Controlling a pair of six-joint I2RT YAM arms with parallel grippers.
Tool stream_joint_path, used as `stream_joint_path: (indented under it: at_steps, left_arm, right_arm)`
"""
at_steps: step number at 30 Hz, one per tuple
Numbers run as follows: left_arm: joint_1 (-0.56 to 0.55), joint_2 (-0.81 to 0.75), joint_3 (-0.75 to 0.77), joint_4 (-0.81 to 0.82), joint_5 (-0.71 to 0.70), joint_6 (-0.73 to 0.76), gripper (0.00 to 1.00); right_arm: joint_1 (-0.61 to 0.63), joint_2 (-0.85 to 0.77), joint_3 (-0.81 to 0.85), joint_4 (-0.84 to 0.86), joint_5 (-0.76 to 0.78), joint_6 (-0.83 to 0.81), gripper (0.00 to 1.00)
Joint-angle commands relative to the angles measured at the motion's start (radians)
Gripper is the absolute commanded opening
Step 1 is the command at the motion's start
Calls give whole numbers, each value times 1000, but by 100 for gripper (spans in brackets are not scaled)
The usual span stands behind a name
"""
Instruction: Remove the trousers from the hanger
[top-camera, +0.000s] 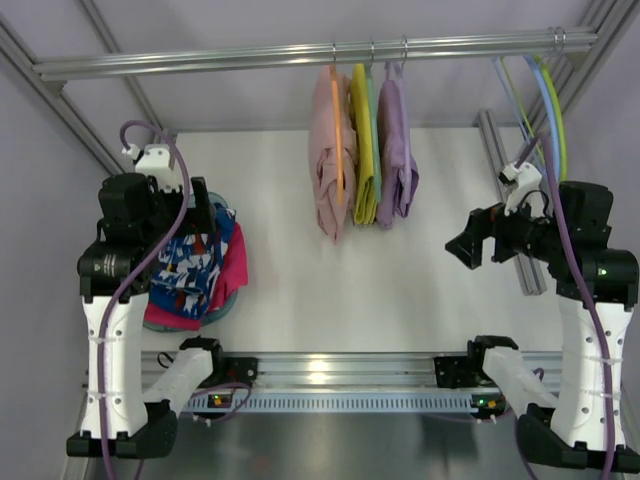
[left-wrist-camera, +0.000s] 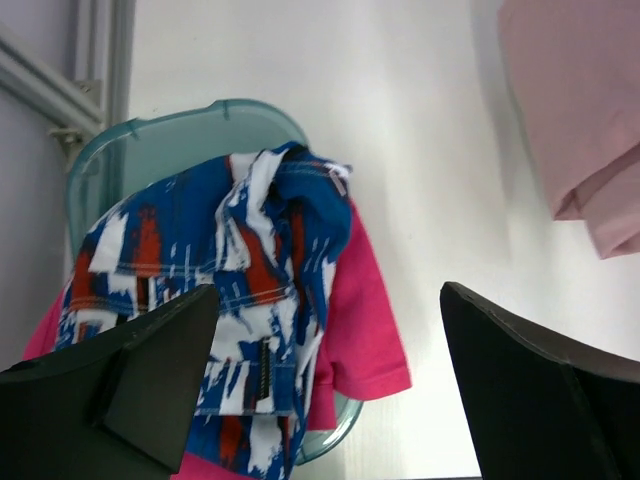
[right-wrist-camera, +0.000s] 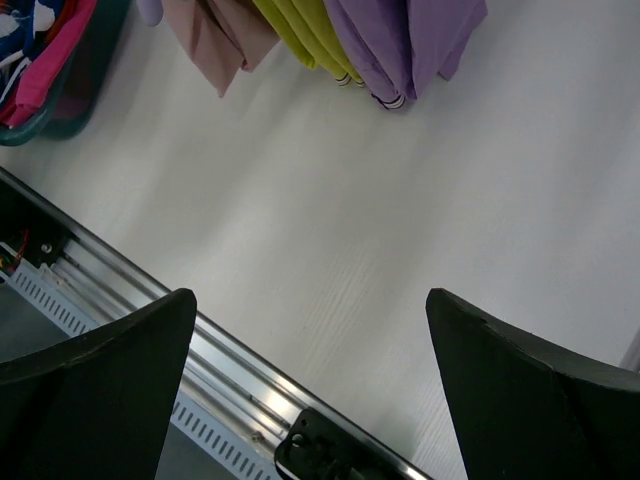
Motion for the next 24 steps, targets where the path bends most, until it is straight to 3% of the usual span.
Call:
stream_joint_path:
  at_steps: [1, 5, 11, 16, 24]
  left_arm:
    - [4, 35, 93, 69, 145, -66, 98]
    - [4, 83, 143, 186, 367, -184, 98]
    - [2, 213, 151, 465, 649, -524, 97]
    - [-43, 261, 59, 854, 641, -738, 93]
    - [-278, 362, -40, 1177, 534, -807, 84]
  right_arm:
    - [16, 17, 47, 34, 8, 10, 99]
    - [19, 32, 60, 50, 15, 23, 99]
    - [30, 69, 83, 73, 24, 33, 99]
    - [47, 107, 101, 82, 46, 38, 99]
    - [96, 127, 89, 122, 67, 55, 100]
